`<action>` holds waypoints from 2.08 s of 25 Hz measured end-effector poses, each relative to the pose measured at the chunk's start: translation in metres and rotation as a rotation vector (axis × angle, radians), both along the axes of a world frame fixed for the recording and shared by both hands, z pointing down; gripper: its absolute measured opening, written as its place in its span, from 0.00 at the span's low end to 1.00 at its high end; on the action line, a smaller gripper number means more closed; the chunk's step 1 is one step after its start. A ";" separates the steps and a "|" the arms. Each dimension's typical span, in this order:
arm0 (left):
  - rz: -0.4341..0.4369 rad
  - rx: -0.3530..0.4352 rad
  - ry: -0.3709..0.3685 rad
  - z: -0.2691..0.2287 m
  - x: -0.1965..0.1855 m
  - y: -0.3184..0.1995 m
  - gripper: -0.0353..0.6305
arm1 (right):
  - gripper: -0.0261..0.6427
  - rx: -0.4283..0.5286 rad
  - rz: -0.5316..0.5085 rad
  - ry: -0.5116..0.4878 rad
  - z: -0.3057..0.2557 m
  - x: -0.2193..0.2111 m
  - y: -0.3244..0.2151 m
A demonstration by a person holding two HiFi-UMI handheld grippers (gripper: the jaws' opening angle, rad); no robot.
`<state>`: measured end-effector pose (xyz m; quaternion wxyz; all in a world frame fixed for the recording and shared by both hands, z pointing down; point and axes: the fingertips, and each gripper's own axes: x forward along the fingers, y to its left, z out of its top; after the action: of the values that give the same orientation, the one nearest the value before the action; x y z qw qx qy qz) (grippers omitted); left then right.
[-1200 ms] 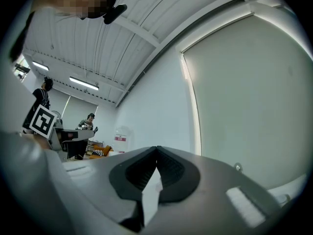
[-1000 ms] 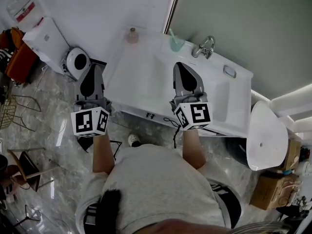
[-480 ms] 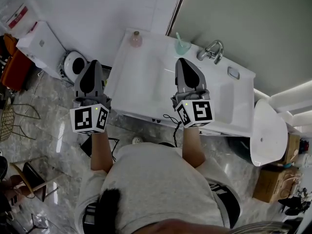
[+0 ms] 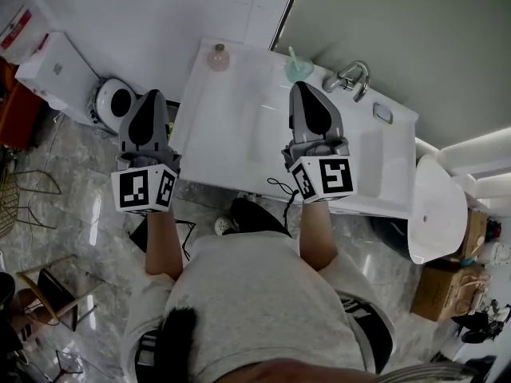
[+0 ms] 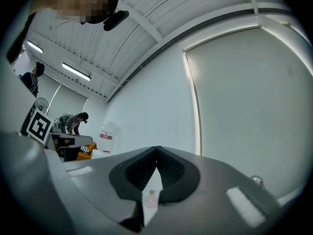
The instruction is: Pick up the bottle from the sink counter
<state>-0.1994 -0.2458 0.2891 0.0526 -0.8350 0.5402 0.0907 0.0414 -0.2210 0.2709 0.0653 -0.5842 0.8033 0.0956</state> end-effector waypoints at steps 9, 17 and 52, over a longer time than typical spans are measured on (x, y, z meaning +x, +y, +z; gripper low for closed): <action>-0.017 0.007 -0.017 -0.007 0.006 -0.040 0.06 | 0.06 0.026 -0.051 0.017 -0.015 0.001 -0.053; -0.028 -0.007 -0.014 -0.007 0.025 -0.082 0.06 | 0.06 0.009 -0.107 0.022 -0.010 0.007 -0.107; 0.035 -0.337 -0.078 0.207 0.126 -0.237 0.35 | 0.06 -0.272 -0.246 -0.028 0.128 0.002 -0.184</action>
<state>-0.0735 -0.4828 0.4961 -0.0687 -0.8442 0.5306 -0.0327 0.0429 -0.4045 0.3991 0.0083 -0.4863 0.8732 -0.0309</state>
